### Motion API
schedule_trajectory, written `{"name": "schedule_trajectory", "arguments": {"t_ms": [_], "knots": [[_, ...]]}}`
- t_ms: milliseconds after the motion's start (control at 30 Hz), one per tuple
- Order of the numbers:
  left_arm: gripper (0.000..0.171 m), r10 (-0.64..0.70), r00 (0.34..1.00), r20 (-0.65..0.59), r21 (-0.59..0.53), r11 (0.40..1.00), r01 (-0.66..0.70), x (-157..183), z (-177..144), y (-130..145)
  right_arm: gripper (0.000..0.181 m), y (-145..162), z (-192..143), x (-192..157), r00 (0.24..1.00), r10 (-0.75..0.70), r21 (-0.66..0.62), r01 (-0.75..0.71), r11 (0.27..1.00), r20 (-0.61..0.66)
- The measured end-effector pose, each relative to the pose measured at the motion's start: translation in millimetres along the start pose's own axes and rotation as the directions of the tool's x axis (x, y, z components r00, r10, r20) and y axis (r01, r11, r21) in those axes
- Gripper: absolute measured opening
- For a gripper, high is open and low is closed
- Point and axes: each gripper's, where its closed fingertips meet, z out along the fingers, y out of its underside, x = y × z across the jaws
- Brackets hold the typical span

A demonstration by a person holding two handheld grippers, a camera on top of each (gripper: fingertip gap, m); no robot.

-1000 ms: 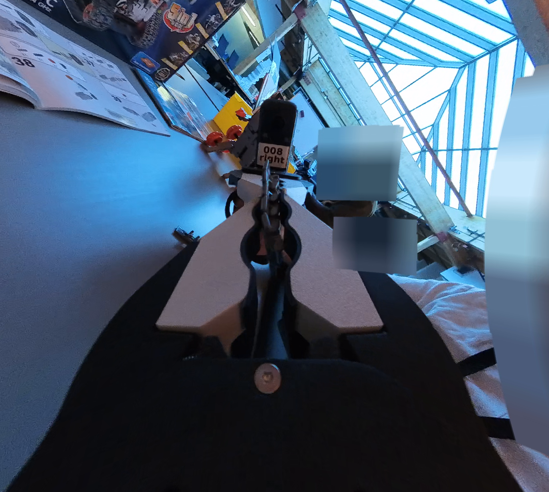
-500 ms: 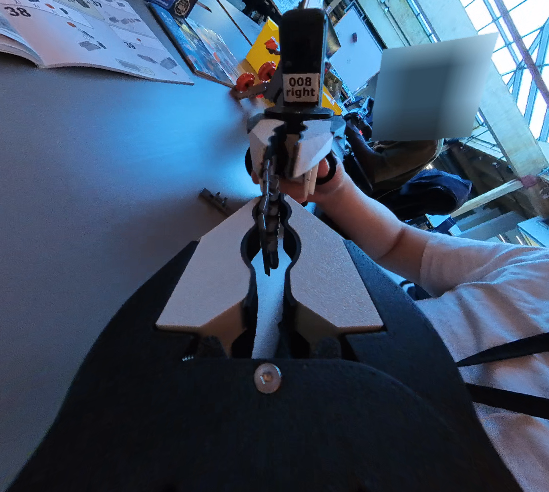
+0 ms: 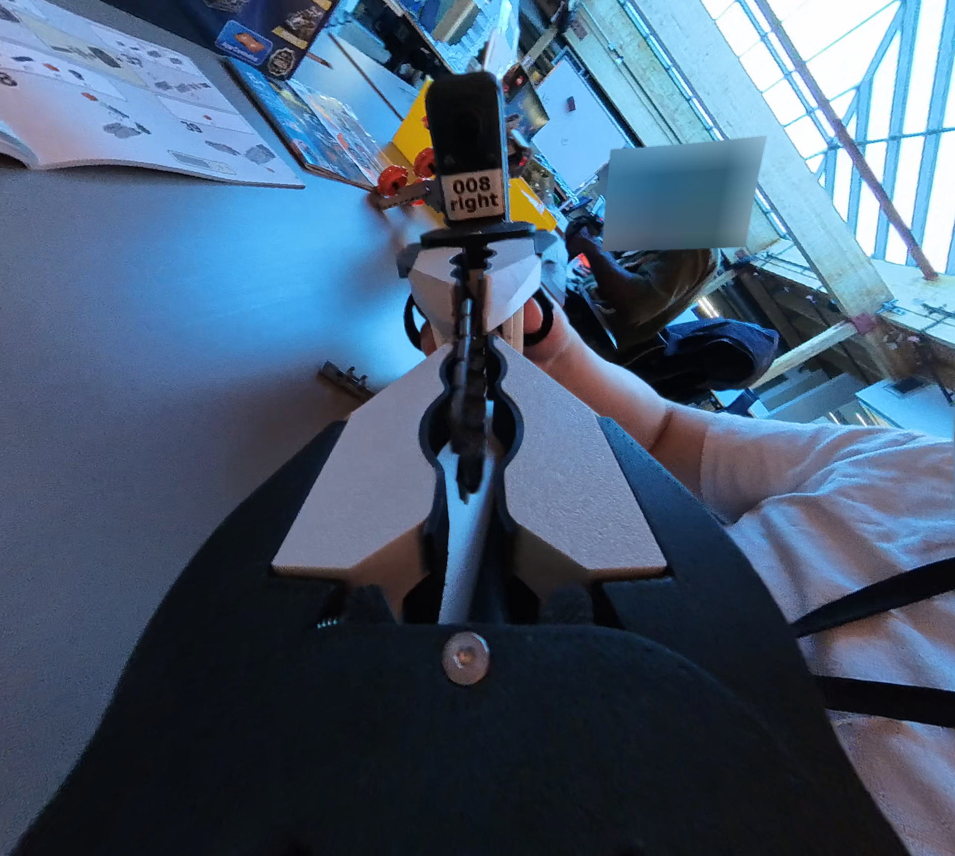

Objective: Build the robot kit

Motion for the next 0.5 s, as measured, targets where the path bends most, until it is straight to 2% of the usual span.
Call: {"name": "schedule_trajectory", "arguments": {"t_ms": [67,133,200,233,300,400,500], "knots": [[0.006,-0.022,1.0,0.001,-0.008,1.0,0.022,-1,0,2,0.01,-5,-8,-6,0.998,-0.06,-0.039,0.06,0.997,0.0],[0.006,-0.058,0.998,0.016,-0.018,0.998,0.058,-6,-3,5,0.011,-9,-25,-2,0.951,-0.3,-0.133,0.289,0.948,-0.076],[0.006,-0.094,0.996,0.002,0.002,0.996,0.094,-8,-5,3,0.015,-6,-47,16,0.815,-0.561,-0.285,0.509,0.812,-0.142],[0.006,-0.111,0.994,-0.004,0.007,0.994,0.111,-9,-6,2,0.017,0,-59,29,0.751,-0.643,-0.38,0.557,0.739,-0.148],[0.005,-0.143,0.99,-0.012,-0.004,0.99,0.143,-11,-6,4,0.022,18,-73,51,0.71,-0.694,-0.511,0.556,0.656,-0.118],[0.006,-0.16,0.987,-0.015,-0.03,0.987,0.16,-11,-4,8,0.028,33,-75,69,0.697,-0.712,-0.603,0.531,0.595,-0.089],[0.006,-0.175,0.985,-0.009,-0.059,0.983,0.174,-13,-2,13,0.027,37,-67,66,0.659,-0.751,-0.61,0.578,0.542,-0.042]]}}
